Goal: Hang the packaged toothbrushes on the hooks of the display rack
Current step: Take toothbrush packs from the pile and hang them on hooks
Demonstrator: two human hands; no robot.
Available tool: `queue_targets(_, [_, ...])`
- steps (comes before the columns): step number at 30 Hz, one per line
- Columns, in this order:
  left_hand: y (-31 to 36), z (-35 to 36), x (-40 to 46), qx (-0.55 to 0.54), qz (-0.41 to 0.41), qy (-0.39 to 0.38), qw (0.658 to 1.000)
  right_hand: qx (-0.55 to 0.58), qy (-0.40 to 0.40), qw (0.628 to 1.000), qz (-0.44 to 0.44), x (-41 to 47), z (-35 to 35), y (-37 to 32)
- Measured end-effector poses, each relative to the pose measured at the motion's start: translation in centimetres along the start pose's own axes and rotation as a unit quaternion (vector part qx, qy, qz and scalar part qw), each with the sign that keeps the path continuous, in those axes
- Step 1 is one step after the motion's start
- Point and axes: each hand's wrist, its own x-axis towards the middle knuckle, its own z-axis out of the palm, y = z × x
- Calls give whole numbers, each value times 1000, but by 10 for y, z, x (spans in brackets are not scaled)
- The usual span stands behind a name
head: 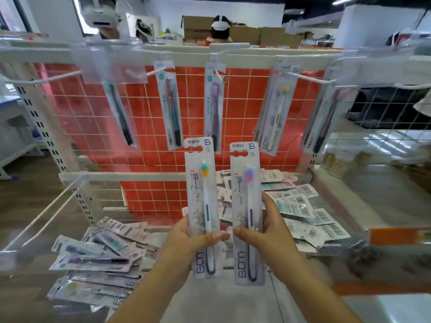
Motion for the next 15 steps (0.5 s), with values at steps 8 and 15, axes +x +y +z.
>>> queue_targets(8, [-8,25,13,7,3,-19,1000,25,22,999,-14,0,-29,5])
queue_targets(15, [-19,47,24,24,14,-24,999,23,42,999,-21,-5,-56,7])
